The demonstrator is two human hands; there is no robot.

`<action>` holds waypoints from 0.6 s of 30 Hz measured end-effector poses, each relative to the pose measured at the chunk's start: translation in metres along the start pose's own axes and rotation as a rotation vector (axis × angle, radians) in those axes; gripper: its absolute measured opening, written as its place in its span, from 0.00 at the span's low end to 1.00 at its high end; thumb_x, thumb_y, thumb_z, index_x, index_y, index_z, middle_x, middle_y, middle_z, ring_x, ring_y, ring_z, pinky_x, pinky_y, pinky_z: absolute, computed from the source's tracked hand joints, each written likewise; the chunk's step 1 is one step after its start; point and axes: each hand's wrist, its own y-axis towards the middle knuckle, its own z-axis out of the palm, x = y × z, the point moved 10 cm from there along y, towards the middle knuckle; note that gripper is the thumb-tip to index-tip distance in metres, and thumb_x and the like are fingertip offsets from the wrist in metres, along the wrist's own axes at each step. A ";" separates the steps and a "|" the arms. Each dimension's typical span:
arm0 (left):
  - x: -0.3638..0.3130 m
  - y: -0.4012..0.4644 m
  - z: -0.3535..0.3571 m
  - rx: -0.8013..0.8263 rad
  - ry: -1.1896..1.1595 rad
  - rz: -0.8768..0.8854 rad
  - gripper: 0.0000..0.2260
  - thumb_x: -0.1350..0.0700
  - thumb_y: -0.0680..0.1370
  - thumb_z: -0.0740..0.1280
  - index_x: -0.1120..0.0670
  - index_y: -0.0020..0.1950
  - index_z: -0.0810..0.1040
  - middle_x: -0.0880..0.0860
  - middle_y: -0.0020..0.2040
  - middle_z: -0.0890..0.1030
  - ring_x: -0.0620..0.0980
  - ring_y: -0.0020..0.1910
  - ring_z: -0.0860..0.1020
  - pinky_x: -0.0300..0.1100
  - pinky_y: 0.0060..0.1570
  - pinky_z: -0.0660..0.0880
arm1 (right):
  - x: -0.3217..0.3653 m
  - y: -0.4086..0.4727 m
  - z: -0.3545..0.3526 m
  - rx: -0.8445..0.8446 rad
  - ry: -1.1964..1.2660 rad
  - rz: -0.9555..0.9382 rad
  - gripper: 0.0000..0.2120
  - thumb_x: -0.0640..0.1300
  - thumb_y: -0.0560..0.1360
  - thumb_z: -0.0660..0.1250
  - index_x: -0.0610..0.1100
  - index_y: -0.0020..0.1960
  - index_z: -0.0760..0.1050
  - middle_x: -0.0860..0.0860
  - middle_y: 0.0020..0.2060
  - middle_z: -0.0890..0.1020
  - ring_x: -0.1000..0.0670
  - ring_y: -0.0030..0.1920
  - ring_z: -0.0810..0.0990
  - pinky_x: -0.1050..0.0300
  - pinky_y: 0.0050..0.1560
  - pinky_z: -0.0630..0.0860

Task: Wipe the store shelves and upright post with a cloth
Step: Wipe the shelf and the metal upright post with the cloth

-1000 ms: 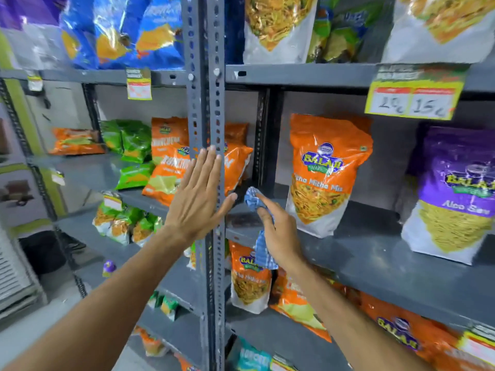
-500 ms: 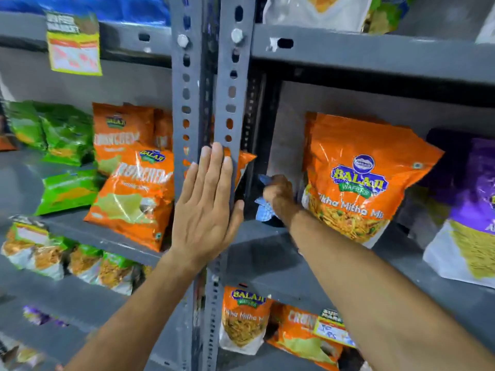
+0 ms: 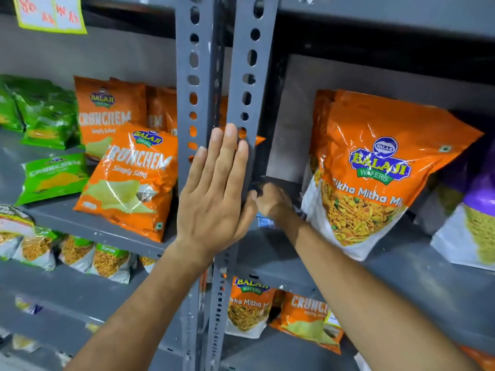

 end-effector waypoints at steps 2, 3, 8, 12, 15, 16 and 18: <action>0.000 0.001 0.000 0.013 -0.003 -0.006 0.36 0.53 0.82 0.65 0.64 0.83 0.50 0.62 0.82 0.52 0.58 0.84 0.45 0.57 0.83 0.49 | 0.016 -0.040 -0.005 0.032 0.038 -0.109 0.10 0.41 0.78 0.60 0.46 0.49 0.80 0.44 0.51 0.85 0.39 0.53 0.82 0.50 0.51 0.78; 0.000 0.001 0.000 0.019 -0.005 -0.007 0.36 0.53 0.82 0.65 0.64 0.83 0.50 0.62 0.82 0.52 0.58 0.84 0.45 0.57 0.83 0.49 | 0.023 -0.059 -0.007 0.065 0.054 -0.148 0.12 0.38 0.79 0.58 0.47 0.46 0.79 0.45 0.49 0.85 0.41 0.51 0.82 0.51 0.49 0.76; 0.000 0.001 0.001 0.013 -0.012 -0.003 0.34 0.53 0.83 0.64 0.64 0.83 0.51 0.63 0.82 0.51 0.58 0.85 0.46 0.57 0.83 0.49 | 0.025 -0.075 -0.025 0.044 0.337 -0.122 0.18 0.34 0.80 0.60 0.52 0.52 0.84 0.49 0.51 0.86 0.48 0.53 0.83 0.55 0.55 0.78; 0.000 0.000 0.001 0.006 -0.008 -0.003 0.34 0.54 0.83 0.64 0.64 0.82 0.52 0.63 0.82 0.51 0.58 0.84 0.46 0.57 0.83 0.49 | 0.002 -0.001 -0.052 -0.242 0.439 0.068 0.16 0.35 0.76 0.61 0.44 0.59 0.82 0.46 0.52 0.84 0.44 0.51 0.83 0.56 0.47 0.77; 0.000 -0.001 0.002 0.002 0.004 0.005 0.34 0.53 0.83 0.63 0.64 0.82 0.51 0.63 0.82 0.51 0.59 0.84 0.47 0.57 0.83 0.49 | -0.015 0.043 -0.027 -0.154 0.194 0.147 0.15 0.41 0.77 0.66 0.43 0.63 0.80 0.43 0.59 0.83 0.39 0.58 0.82 0.52 0.56 0.79; 0.000 -0.001 0.002 0.003 0.006 0.006 0.34 0.53 0.83 0.63 0.64 0.82 0.51 0.63 0.82 0.51 0.59 0.84 0.47 0.57 0.83 0.49 | -0.017 0.053 -0.017 -0.110 0.059 0.136 0.15 0.45 0.77 0.66 0.44 0.61 0.80 0.43 0.59 0.84 0.39 0.59 0.82 0.50 0.58 0.79; 0.000 -0.001 0.002 0.000 0.013 0.006 0.34 0.53 0.82 0.63 0.64 0.82 0.51 0.63 0.82 0.52 0.59 0.84 0.47 0.57 0.83 0.49 | -0.020 0.070 0.000 -0.052 -0.164 0.101 0.15 0.52 0.76 0.64 0.47 0.57 0.82 0.44 0.57 0.85 0.40 0.57 0.82 0.49 0.55 0.79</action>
